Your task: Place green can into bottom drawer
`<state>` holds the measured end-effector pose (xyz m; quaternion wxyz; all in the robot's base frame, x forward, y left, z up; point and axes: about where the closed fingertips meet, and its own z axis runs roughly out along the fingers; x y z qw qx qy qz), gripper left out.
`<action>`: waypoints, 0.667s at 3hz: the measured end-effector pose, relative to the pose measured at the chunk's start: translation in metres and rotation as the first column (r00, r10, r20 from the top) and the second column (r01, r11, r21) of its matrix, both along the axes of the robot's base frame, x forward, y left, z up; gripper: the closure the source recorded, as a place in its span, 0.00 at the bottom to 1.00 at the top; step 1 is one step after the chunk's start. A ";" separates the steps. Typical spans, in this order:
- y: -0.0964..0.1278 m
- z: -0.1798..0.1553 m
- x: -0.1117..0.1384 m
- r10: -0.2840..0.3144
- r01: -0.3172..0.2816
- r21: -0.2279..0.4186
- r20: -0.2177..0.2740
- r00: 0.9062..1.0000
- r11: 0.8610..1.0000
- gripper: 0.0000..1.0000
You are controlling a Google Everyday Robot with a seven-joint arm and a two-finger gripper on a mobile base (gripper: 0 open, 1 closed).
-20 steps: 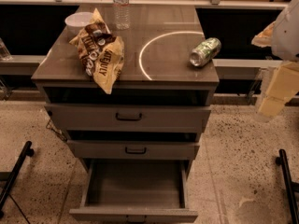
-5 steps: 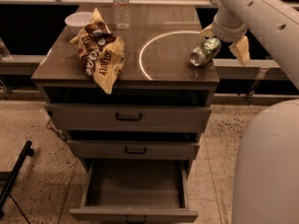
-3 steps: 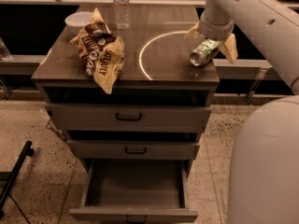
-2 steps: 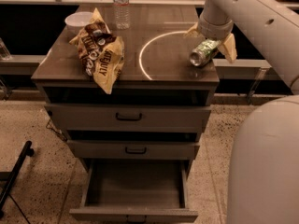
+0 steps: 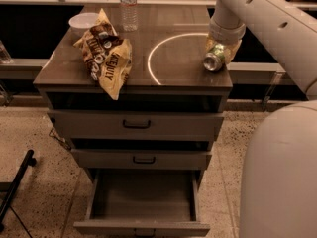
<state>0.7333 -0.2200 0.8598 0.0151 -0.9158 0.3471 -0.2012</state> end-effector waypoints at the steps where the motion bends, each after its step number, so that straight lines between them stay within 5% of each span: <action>1: 0.000 -0.003 0.001 0.001 -0.001 0.000 -0.003 1.000 1.000 0.72; 2: -0.001 0.006 0.000 0.010 -0.010 0.017 0.016 1.000 1.000 0.95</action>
Offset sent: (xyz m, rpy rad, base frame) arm -0.0031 -0.0030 0.0265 0.0437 -0.0522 0.0215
